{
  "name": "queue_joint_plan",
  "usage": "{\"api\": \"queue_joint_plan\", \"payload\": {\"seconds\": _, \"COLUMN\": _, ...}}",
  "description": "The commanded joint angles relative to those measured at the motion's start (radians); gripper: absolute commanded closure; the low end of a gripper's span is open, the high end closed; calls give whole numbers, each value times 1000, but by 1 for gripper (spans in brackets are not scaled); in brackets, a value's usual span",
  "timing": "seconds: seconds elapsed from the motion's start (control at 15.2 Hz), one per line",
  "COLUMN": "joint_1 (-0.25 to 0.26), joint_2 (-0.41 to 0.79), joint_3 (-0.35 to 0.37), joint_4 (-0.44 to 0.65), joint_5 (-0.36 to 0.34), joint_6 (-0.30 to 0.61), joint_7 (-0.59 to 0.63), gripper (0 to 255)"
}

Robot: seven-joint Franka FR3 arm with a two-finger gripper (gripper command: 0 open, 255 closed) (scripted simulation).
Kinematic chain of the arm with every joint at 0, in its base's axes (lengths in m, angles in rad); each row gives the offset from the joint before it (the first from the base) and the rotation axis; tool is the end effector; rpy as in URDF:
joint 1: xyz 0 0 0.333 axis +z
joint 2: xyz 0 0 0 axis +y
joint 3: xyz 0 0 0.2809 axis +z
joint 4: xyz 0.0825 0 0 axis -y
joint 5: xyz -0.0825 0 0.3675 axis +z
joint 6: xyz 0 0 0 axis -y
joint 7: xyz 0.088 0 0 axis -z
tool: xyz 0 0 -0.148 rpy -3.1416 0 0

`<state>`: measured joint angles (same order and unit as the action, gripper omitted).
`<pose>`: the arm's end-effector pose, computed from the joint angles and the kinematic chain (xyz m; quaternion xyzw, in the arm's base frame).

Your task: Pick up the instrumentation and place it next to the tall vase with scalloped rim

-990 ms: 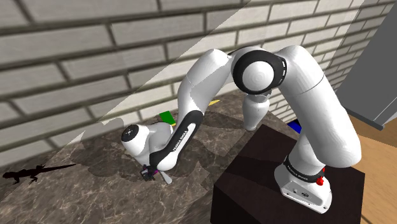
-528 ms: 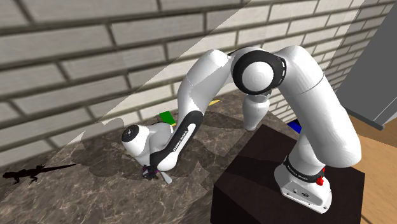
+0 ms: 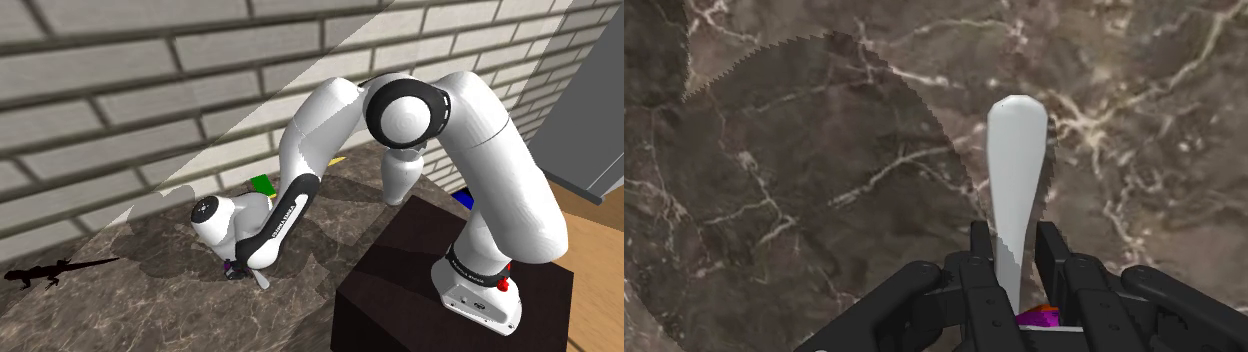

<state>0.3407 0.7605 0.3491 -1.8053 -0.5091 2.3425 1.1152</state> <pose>0.4639 0.3648 0.0759 0.9950 -0.0542 -0.0097 0.0834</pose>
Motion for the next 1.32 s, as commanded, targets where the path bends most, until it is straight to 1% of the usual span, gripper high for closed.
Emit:
{"api": "queue_joint_plan", "payload": {"seconds": 0.0, "joint_1": 0, "joint_2": 3, "joint_3": -1, "joint_4": 1, "joint_5": 0, "joint_6": -2, "joint_7": -1, "gripper": 255}}
{"api": "queue_joint_plan", "payload": {"seconds": 1.25, "joint_1": -52, "joint_2": -192, "joint_3": 73, "joint_4": -36, "joint_5": 92, "joint_6": -150, "joint_7": -67, "gripper": 255}}
